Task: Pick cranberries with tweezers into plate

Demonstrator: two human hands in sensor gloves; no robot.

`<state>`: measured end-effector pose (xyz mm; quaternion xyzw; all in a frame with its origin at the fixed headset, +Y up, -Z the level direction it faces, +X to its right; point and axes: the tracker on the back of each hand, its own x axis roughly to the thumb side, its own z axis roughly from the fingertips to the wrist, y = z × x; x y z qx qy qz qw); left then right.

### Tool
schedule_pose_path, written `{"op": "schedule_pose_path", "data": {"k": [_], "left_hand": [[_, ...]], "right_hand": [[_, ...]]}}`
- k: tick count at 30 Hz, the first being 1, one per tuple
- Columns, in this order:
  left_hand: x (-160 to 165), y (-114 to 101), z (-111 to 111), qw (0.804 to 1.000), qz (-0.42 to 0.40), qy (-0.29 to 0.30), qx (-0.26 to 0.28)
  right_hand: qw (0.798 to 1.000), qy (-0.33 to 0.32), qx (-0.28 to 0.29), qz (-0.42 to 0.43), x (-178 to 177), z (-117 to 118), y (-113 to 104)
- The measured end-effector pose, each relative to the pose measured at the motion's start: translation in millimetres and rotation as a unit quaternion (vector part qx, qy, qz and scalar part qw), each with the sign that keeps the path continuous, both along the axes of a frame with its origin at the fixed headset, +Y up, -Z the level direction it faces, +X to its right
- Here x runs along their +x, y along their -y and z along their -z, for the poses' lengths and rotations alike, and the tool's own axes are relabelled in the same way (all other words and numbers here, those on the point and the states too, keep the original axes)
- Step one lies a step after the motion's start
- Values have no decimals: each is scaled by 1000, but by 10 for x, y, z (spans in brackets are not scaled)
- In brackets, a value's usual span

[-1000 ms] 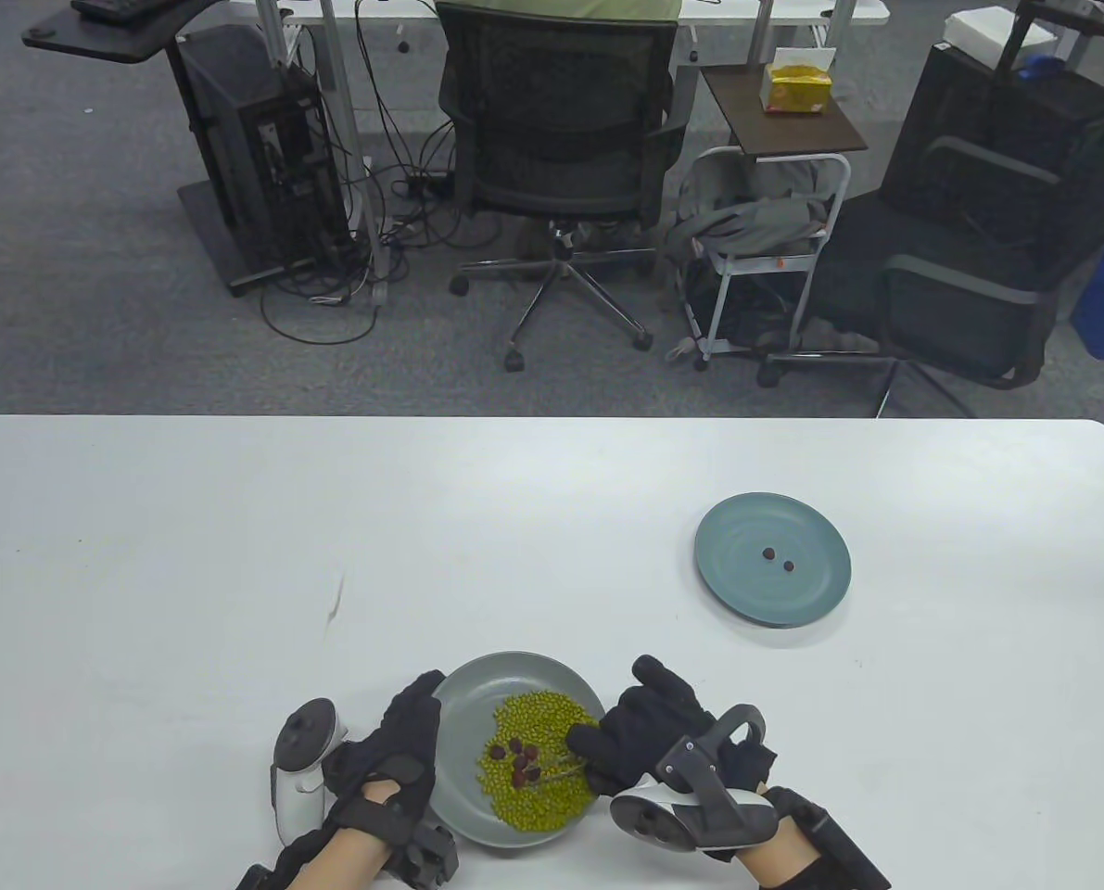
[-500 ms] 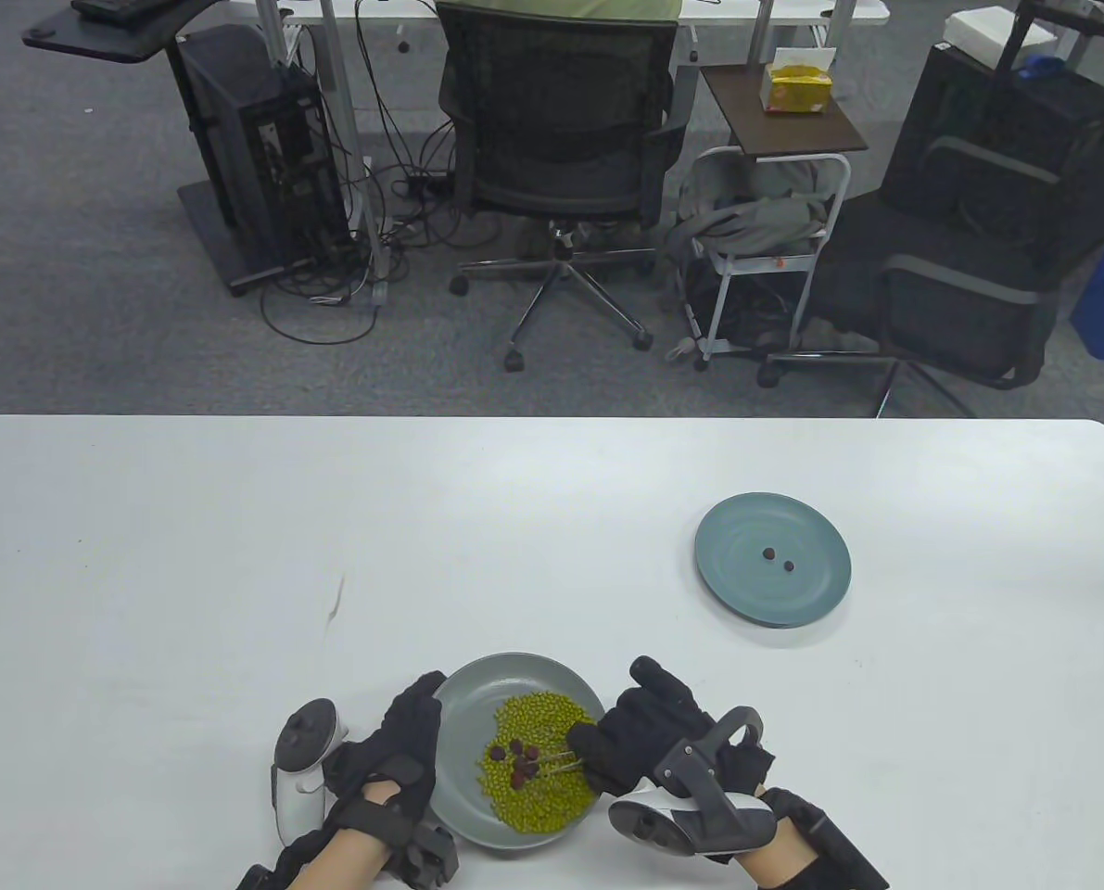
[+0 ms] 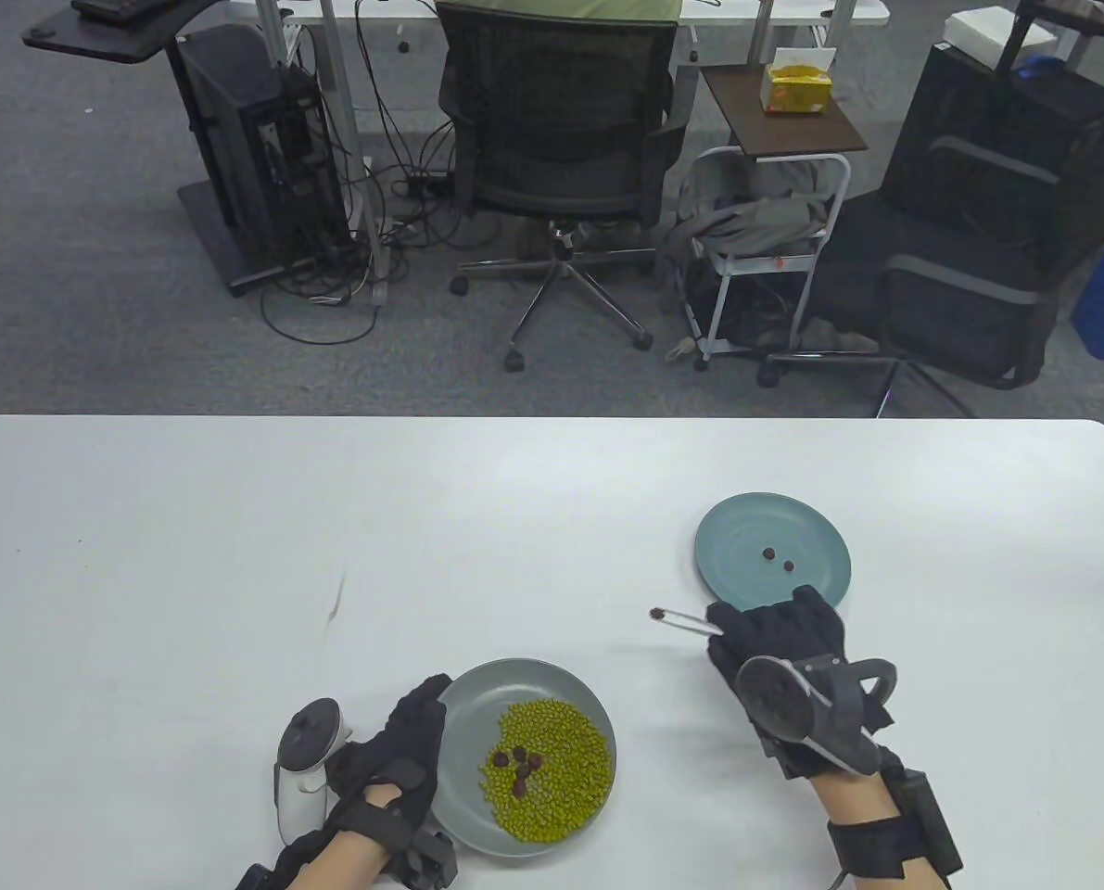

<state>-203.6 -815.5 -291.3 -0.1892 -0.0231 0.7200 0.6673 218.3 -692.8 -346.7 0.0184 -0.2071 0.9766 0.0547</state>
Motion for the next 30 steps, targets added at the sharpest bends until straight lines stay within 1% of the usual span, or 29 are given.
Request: {"op": "schedule_pose_path", "data": {"k": [2, 3, 4, 7, 8, 9, 12, 14, 17, 19, 22, 23, 24, 28, 30], "left_hand": [[-8, 2, -1, 1000, -6, -2, -1], [-11, 0, 2, 1000, -6, -1, 0], [-12, -5, 4, 1000, -6, -1, 1], [-17, -5, 11, 1000, -6, -3, 3], [-18, -3, 11, 1000, -6, -2, 3], [-18, -4, 10, 1000, -7, -2, 3], [-19, -5, 9, 1000, -6, -1, 2], [-22, -6, 9, 1000, -3, -1, 3], [-23, -7, 9, 1000, -4, 0, 3], [-24, -10, 10, 1000, -4, -1, 2], [-32, -9, 12, 1000, -2, -3, 4], [-35, -10, 12, 1000, -2, -4, 3], [-40, -6, 13, 1000, -3, -6, 2], [-60, -1, 17, 1000, -4, -10, 1], [-67, -6, 20, 1000, -7, -12, 1]], "right_hand": [[997, 56, -50, 18, 209, 192, 69], [995, 75, -59, 20, 277, 290, 104], [991, 100, -92, 5, 342, 410, 142], [980, 145, -135, -34, 432, 687, 238], [978, 153, -135, -43, 436, 738, 257], [974, 167, -142, -65, 427, 842, 302], [966, 174, -161, -100, 363, 1018, 425], [965, 180, -165, -98, 328, 1087, 475], [965, 181, -164, -96, 279, 1153, 515], [961, 186, -175, -109, 251, 1210, 556], [955, 205, -191, -94, 265, 1254, 584], [957, 203, -185, -89, 273, 1248, 574], [960, 209, -166, -82, 286, 1229, 548], [969, 195, -140, -53, 310, 1108, 411], [980, 171, -106, -15, 294, 893, 257]]}}
